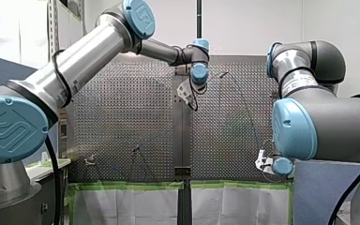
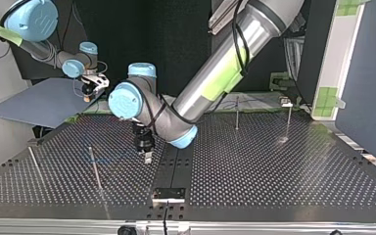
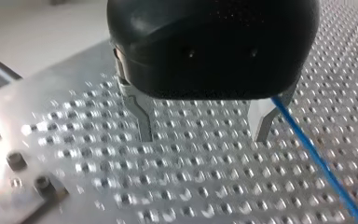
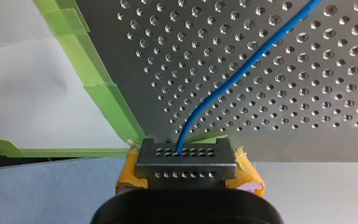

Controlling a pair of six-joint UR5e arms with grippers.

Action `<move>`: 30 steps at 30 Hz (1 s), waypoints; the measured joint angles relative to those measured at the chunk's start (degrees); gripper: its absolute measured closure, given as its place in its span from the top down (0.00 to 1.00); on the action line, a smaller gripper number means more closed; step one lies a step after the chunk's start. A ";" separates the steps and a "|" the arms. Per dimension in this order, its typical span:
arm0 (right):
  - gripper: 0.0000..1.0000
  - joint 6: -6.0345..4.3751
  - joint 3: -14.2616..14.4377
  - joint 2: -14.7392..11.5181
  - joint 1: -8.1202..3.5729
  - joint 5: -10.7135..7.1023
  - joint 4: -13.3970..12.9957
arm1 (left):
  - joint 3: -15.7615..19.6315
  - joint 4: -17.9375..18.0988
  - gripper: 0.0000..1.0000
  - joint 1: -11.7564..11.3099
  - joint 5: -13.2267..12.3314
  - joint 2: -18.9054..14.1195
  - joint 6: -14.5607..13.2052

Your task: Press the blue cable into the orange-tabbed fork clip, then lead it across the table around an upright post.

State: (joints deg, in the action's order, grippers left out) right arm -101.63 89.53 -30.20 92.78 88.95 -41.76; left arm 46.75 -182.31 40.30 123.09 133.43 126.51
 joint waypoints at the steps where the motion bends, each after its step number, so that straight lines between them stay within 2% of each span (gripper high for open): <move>1: 0.00 0.00 0.01 0.00 0.03 0.00 0.00 | 0.42 0.41 1.00 0.08 -0.40 -0.40 -0.29; 7: 0.00 0.00 0.01 -0.01 0.20 -0.03 0.12 | 3.20 2.55 1.00 0.63 -3.16 -1.66 -1.29; 14: 0.00 0.01 0.00 -0.01 0.37 -0.01 0.34 | 6.43 -0.17 1.00 0.65 -7.15 -1.81 -1.77; 20: 0.00 0.01 -0.08 -0.06 0.40 -0.04 0.40 | 6.76 -2.99 1.00 0.34 -10.93 -2.30 -3.62; 30: 0.00 -0.11 -0.09 -0.07 0.42 -0.13 0.43 | 6.77 -3.88 1.00 0.52 -16.31 -3.96 -4.21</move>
State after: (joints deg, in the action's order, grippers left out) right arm -101.74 89.44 -30.27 93.19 88.82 -41.33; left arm 53.52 -186.19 40.83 106.78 129.47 122.30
